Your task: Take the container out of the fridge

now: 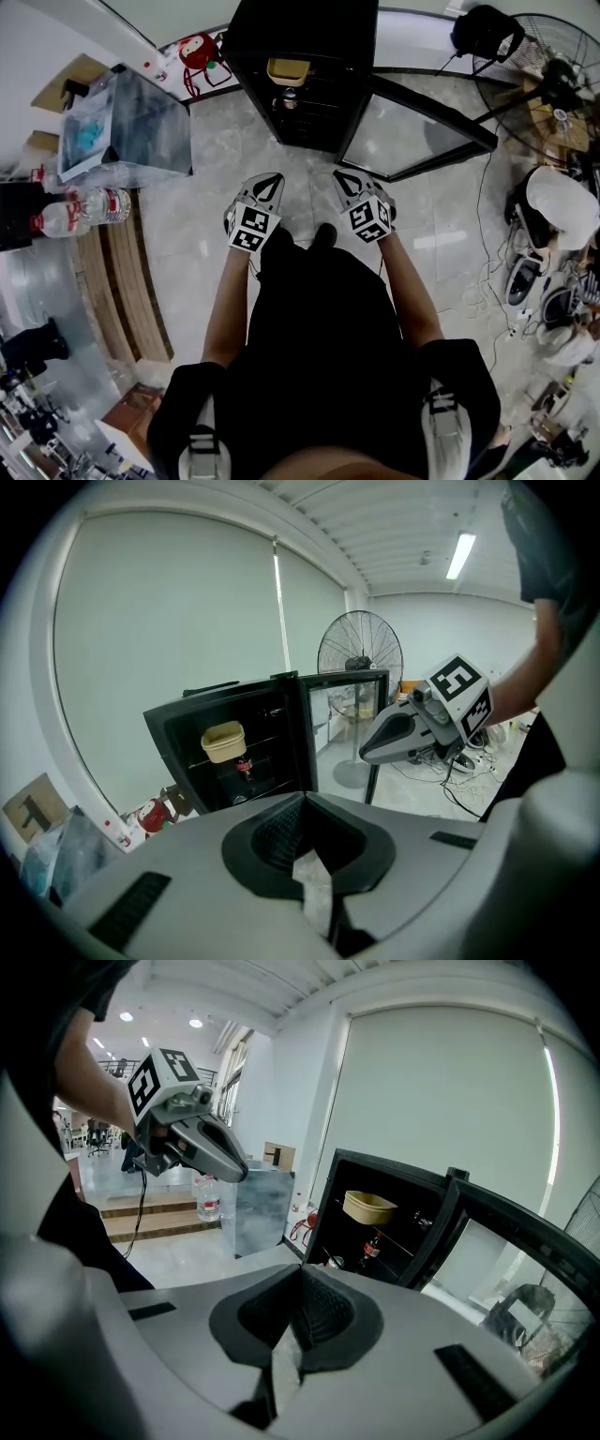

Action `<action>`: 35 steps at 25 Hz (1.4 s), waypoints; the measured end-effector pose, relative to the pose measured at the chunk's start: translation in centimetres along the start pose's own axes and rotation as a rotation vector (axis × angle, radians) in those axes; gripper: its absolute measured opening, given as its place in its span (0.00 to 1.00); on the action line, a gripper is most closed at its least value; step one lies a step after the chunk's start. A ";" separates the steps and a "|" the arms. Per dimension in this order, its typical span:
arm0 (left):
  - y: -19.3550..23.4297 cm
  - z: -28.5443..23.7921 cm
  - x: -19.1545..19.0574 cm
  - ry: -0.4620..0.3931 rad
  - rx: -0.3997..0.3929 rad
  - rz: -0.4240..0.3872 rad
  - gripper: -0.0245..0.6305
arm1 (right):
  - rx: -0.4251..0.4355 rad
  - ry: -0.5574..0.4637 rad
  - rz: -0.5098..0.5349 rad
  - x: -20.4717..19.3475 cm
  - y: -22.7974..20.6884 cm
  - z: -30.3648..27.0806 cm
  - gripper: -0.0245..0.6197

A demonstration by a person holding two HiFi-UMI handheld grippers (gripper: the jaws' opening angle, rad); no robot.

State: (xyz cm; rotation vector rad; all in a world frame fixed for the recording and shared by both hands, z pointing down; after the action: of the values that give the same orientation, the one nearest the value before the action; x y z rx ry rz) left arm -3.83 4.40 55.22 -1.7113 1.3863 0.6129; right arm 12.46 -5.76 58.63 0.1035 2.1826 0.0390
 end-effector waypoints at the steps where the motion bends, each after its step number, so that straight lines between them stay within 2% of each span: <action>1: -0.1 -0.1 0.0 -0.001 0.000 0.000 0.07 | 0.000 0.000 0.000 0.0 0.1 0.1 0.04; 16: 1.5 -1.8 1.1 -0.025 -0.036 -0.023 0.07 | -0.045 0.008 -0.025 0.3 -1.1 0.0 0.04; 24: 4.9 -4.2 2.0 -0.052 -0.055 -0.045 0.07 | -0.068 0.014 -0.044 2.0 -2.6 -2.3 0.04; 35: 9.6 -8.9 2.9 -0.071 -0.143 -0.061 0.07 | -0.123 0.039 -0.082 4.7 -5.9 -5.8 0.04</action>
State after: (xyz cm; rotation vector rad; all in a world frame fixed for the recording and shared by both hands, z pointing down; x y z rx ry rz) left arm -13.34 -5.04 54.82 -1.8197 1.2613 0.7468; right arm 4.66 -11.14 57.79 -0.0567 2.2152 0.1298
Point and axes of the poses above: the fingertips, and each gripper's own axes: z backward along the fingers, y to its left, x out of its top, the point moved 7 cm from there along z, backward along the fingers, and after that the axes turned 15 degrees about x, right-handed, at the moved point
